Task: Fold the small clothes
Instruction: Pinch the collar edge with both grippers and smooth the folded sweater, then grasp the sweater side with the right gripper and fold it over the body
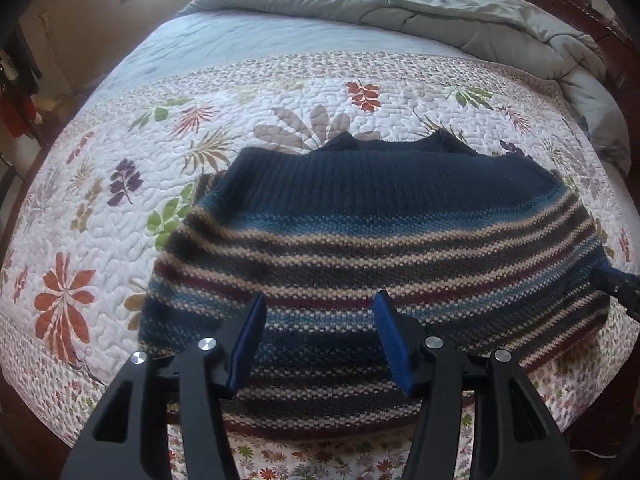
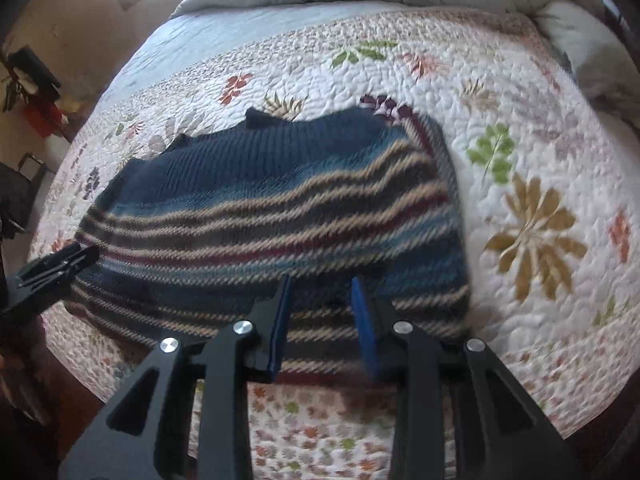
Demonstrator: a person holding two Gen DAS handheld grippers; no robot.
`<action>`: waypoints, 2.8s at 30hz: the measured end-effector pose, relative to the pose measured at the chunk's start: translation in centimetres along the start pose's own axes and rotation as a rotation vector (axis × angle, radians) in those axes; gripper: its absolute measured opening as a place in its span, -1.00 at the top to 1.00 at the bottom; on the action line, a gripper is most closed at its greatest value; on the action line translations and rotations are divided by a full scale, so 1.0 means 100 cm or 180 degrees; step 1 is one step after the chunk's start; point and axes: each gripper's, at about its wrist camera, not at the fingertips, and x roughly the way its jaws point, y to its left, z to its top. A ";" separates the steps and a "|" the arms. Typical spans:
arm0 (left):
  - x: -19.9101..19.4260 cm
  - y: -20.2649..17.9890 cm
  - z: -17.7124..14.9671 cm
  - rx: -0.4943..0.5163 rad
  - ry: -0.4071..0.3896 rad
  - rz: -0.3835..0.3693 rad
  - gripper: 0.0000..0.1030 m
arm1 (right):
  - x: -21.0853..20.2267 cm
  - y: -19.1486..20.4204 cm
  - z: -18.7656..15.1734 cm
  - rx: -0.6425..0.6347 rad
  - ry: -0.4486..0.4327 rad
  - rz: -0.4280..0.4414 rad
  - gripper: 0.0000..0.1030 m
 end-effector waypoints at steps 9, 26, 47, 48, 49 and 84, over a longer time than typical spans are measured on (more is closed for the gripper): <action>0.027 0.000 -0.008 -0.0011 0.0109 0.0044 -0.11 | 0.045 -0.006 -0.005 0.0142 0.0158 -0.0121 0.38; 0.058 0.008 -0.015 -0.0108 0.0233 -0.0038 -0.28 | 0.031 -0.024 -0.009 0.0205 0.0109 0.0141 0.06; 0.067 -0.023 -0.007 0.0027 0.0262 -0.0269 -0.42 | 0.059 -0.131 0.004 0.0761 0.0449 0.0645 -0.58; 0.068 -0.024 -0.007 0.0038 0.0269 -0.0260 -0.42 | 0.059 -0.127 0.004 0.0659 0.0437 0.0565 -0.46; 0.070 -0.024 -0.006 0.0048 0.0276 -0.0259 -0.43 | 0.058 -0.124 0.004 0.0580 0.0426 0.0503 -0.30; -0.026 0.130 -0.051 -0.0702 -0.0038 -0.0533 -0.43 | 0.057 0.235 0.002 -0.1125 0.0413 0.0527 0.14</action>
